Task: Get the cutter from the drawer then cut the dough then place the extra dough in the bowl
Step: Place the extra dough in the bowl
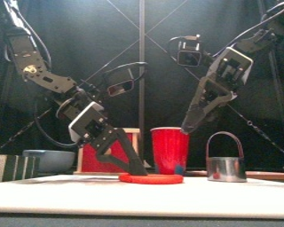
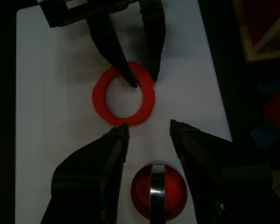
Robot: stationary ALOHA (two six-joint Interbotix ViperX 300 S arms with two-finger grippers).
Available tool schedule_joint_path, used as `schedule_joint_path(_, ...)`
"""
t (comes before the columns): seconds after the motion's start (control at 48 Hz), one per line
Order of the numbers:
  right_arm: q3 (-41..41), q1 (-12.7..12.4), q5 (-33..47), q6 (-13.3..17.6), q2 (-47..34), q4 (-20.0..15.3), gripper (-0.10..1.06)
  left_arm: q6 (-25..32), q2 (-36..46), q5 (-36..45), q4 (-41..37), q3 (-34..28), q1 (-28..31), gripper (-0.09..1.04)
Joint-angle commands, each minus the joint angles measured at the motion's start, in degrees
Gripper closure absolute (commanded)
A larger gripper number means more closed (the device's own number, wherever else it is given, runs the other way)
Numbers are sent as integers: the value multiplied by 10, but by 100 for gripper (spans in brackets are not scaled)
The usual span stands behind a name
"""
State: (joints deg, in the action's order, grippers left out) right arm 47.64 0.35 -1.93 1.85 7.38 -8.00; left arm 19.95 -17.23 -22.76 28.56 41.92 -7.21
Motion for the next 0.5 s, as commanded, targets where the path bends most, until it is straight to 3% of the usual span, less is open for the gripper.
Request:
schedule_joint_path(0.021, -12, -2, 5, 0, 7, -4, 17, -2, 1, 5, 0, -4, 1, 35)
schedule_joint_path(0.208, -12, -3, 5, 0, 7, 0, 17, -3, 6, 1, 0, -4, 1, 38)
schedule_joint_path(0.5, -9, -16, 5, 0, 11, -7, 17, 2, 83, -78, 0, 8, 1, 38)
